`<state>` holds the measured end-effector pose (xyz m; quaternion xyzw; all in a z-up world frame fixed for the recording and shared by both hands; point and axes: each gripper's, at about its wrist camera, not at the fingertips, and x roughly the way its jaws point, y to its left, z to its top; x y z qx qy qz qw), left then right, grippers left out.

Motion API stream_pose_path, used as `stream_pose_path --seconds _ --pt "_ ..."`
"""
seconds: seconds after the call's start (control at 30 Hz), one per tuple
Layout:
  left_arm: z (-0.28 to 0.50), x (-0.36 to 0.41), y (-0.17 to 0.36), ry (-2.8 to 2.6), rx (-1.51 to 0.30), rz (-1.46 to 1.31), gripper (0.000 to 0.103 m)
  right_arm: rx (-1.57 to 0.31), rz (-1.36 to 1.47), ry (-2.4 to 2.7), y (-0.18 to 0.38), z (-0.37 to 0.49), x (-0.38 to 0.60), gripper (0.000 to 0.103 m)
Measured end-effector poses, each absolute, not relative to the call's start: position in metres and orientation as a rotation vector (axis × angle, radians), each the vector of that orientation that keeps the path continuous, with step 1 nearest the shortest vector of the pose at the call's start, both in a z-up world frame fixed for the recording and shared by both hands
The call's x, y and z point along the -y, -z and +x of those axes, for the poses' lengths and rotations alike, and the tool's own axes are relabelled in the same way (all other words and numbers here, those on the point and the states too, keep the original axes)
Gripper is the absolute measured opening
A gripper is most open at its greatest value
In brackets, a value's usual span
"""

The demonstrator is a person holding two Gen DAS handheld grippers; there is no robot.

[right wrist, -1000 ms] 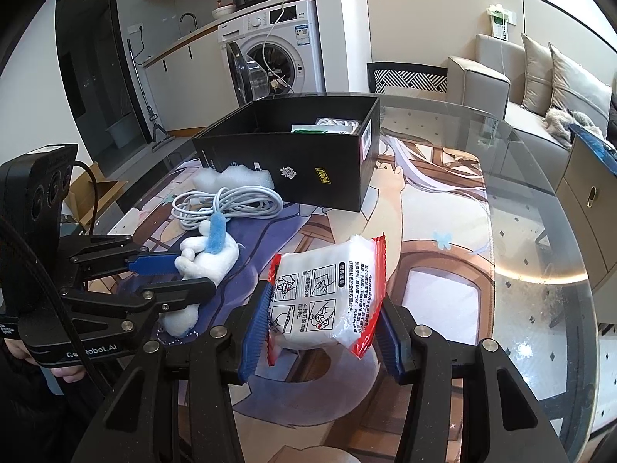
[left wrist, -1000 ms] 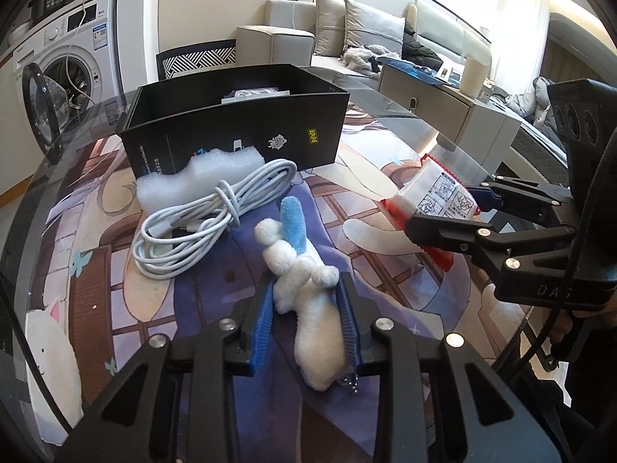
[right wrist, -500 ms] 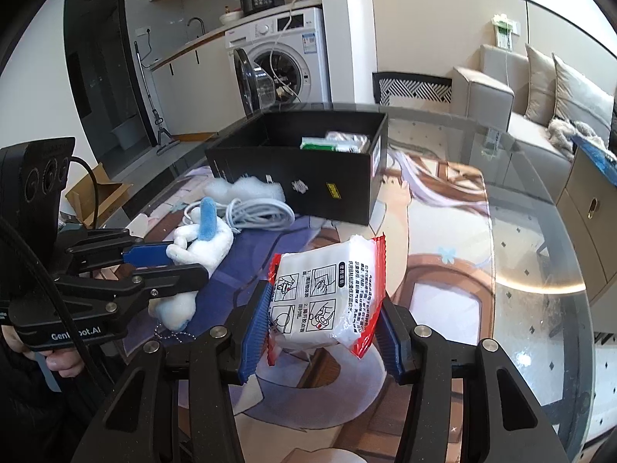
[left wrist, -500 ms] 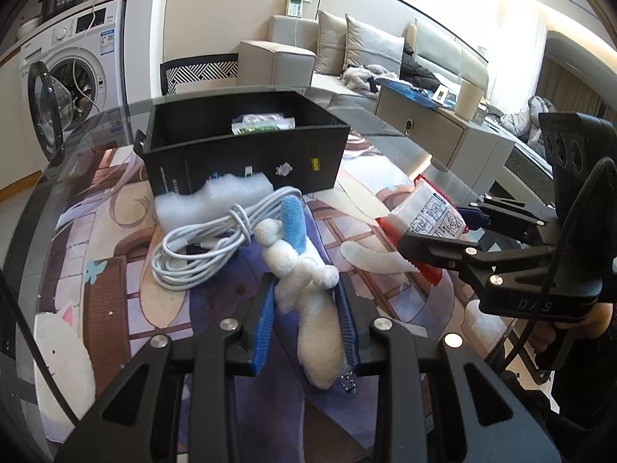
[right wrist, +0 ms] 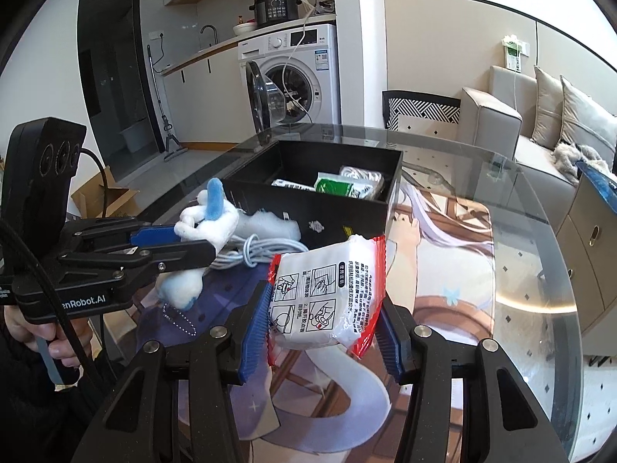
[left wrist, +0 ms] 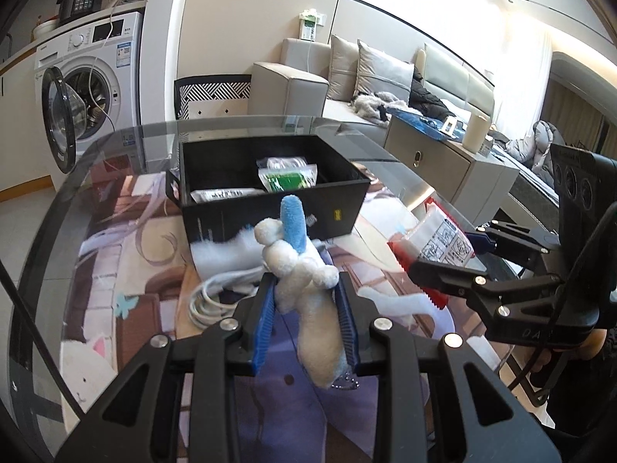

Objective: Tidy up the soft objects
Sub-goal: 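Carry the plush toy with the left tool while the right carries the packet into the box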

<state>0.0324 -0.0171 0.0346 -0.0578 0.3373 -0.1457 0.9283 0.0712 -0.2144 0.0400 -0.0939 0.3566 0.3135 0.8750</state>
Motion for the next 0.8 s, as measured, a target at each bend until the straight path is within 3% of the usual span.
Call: stream_pose_path --seconds 0.8 --pt "0.090 0.003 -0.066 0.228 -0.635 -0.118 0.029 -0.670 -0.179 -0.660 -0.075 0.117 0.196 0.051"
